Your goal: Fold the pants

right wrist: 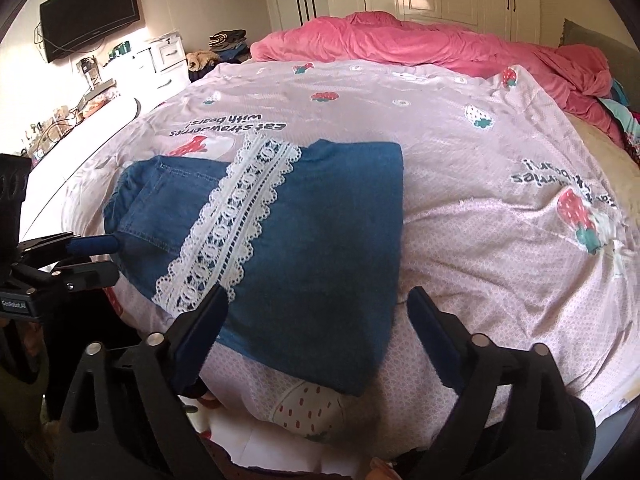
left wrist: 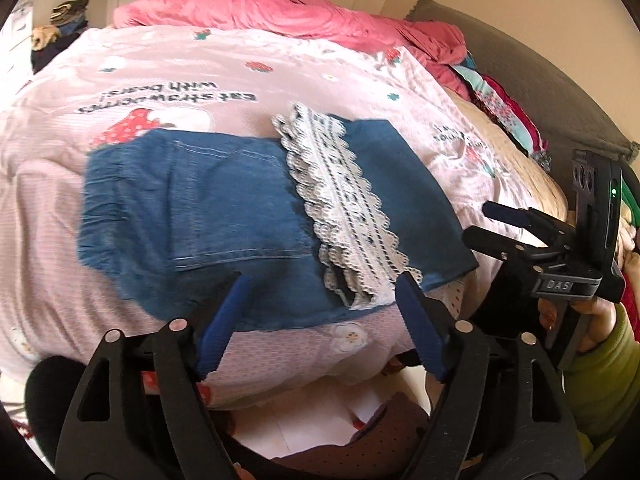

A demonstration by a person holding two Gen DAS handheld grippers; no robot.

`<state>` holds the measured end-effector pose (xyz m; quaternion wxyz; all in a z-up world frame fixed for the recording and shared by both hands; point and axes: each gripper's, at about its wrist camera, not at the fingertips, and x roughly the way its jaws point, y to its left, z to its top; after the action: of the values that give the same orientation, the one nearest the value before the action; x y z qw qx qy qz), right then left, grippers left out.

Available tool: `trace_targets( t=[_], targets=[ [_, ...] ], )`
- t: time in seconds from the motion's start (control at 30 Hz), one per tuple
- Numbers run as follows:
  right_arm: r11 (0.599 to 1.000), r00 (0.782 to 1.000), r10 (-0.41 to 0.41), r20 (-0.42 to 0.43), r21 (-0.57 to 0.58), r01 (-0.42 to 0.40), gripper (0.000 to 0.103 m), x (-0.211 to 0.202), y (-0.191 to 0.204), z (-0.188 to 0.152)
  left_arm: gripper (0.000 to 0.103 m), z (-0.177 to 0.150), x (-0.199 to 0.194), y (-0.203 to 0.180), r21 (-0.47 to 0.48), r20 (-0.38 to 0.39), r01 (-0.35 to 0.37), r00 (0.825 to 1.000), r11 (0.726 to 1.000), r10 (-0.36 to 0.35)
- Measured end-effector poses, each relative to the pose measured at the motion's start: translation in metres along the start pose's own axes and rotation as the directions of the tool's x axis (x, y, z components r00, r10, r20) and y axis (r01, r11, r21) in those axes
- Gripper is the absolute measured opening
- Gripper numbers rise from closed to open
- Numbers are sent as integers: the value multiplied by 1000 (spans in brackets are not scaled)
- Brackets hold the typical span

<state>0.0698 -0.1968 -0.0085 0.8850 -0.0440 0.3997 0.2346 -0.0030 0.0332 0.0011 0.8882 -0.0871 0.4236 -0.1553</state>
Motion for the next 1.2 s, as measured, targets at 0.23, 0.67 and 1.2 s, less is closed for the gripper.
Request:
trace_targets(
  t=[0.23,0.67,1.2],
  targets=[
    [999,1000,18,6,-48,-18,95,3,20,19,77,0,-18,25,-57,45,-27,999,998,30],
    [971,989,146,-2,-190,-144,96,29,89,85,82,-13,-21,78,-211,59,-26,998,977,39],
    [851,909,320,-266,-342,-399,97,129,191,146,58,-22,5,110,-373,82,111,993,921,-87]
  ],
)
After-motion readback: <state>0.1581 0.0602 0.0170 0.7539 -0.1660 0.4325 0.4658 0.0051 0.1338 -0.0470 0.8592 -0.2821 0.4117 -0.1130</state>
